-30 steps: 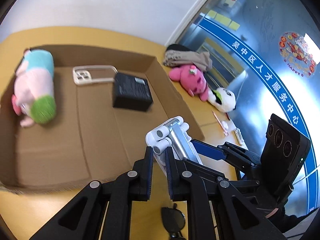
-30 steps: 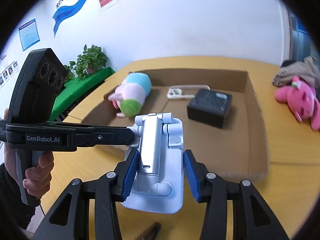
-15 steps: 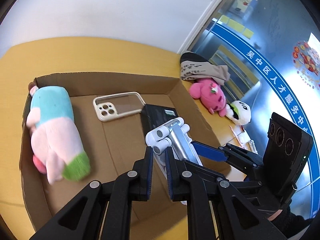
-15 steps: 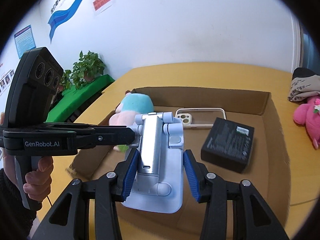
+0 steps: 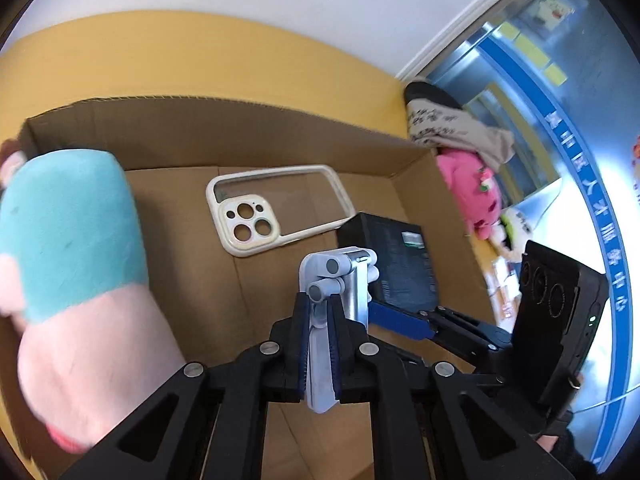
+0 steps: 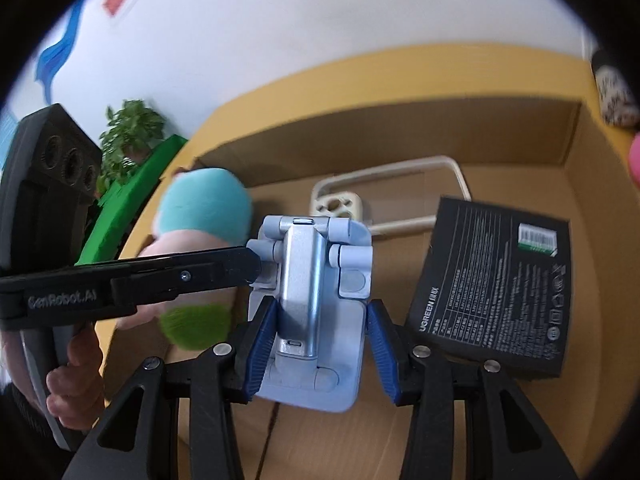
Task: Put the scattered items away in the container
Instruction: 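Lift the phone stand with the right tool and carry it over the box, then lower the phone stand into the box and open the right tool, then move the right tool to the black sunglasses on the table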
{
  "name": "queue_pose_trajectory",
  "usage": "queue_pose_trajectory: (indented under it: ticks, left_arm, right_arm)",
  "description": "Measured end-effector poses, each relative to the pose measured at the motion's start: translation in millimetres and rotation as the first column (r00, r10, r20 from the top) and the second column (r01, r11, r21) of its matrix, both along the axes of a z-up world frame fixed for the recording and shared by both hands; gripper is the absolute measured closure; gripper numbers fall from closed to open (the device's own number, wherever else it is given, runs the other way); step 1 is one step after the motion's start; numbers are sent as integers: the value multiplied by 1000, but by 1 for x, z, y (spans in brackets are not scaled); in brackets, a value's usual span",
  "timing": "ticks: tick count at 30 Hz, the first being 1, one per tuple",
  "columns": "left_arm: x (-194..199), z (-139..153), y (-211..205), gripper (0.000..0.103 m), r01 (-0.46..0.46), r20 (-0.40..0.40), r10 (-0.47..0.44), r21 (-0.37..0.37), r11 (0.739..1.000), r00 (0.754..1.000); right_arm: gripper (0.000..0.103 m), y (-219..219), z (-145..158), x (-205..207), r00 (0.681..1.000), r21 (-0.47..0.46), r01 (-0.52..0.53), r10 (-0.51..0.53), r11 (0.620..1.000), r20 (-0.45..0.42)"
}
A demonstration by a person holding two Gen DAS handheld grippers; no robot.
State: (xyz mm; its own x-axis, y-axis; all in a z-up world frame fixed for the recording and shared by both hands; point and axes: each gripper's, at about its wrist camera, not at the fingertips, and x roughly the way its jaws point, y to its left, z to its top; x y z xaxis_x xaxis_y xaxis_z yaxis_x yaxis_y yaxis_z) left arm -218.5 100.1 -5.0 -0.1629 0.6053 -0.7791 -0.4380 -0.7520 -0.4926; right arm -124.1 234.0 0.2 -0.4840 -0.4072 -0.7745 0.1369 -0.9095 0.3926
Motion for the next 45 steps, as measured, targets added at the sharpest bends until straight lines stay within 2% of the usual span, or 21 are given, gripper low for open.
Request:
queue_pose_trajectory:
  ticks: [4,7,10,12,16,18,19,20,21,22,24,26,27,28,29,31,33,36,39,45]
  left_arm:
    - [-11,-19,3,97,-17,50,17,-5,1000,999]
    - [-9,-25,8,97,-20,44,22,-43,999,999]
    - [-9,-30,11,100,-31,36,35,-97,995,999]
    - [-9,-31,14,103,-5,66,8,-48,999,998]
    - [-7,-33,21,103,-20,52,25,-94,995,998]
    - [-5,-34,19,103,-36,35,40,-115,993,999]
    - [-4,-32,17,103,-42,24,45,-120,992,999]
    - [-2,-29,13,103,-52,12,54,-123,991,998]
    - [1,-23,9,103,-67,-8,66,-123,990,998]
    - [5,-16,4,99,-80,-33,76,-116,990,997]
    - [20,3,-6,83,-98,-112,87,-100,990,990]
    - [44,27,-19,43,-146,-234,118,-106,983,965]
    - [60,41,-26,34,-185,-314,144,-103,977,938]
    - [77,55,-33,19,-224,-388,170,-98,970,906]
    - [94,66,-39,11,-258,-450,193,-87,962,872]
    - [126,84,-50,6,-307,-544,227,-59,950,808]
    - [153,93,-57,4,-356,-606,253,-55,933,754]
    - [180,95,-63,3,-429,-639,298,-57,901,709]
    - [198,94,-66,3,-449,-630,322,-48,892,706]
    - [223,96,-64,3,-443,-623,329,-32,896,710]
  right_arm:
    - [59,1,-4,-11,999,62,20,-21,998,23]
    - [59,-3,-4,-15,999,115,10,-15,993,45]
    - [70,-5,-6,-20,997,129,1,-10,992,74]
    - [80,-7,-13,-24,993,116,-22,9,993,114]
    - [82,-11,-18,-19,990,122,-44,27,992,140]
    - [76,-10,-9,-13,995,167,-35,19,985,95]
    - [66,-8,-3,-10,997,180,-29,17,983,70]
    - [52,-6,4,-4,999,176,-26,19,984,44]
    - [45,-3,12,4,1000,174,-23,21,985,13]
    - [37,-1,20,13,1000,179,-18,22,984,-20]
    - [32,3,33,35,997,180,-20,34,983,-76]
    - [28,7,45,59,990,202,-4,32,979,-137]
    - [27,9,53,74,983,226,18,24,974,-180]
    - [25,11,60,90,974,254,44,15,966,-227]
    - [25,10,67,100,964,279,69,7,958,-265]
    - [25,10,74,118,949,306,113,-11,945,-316]
    - [25,13,80,134,938,309,149,-35,939,-345]
    - [25,19,84,146,928,308,184,-62,933,-368]
    - [25,26,80,156,931,300,198,-83,933,-355]
    - [25,30,81,177,929,297,200,-84,934,-361]
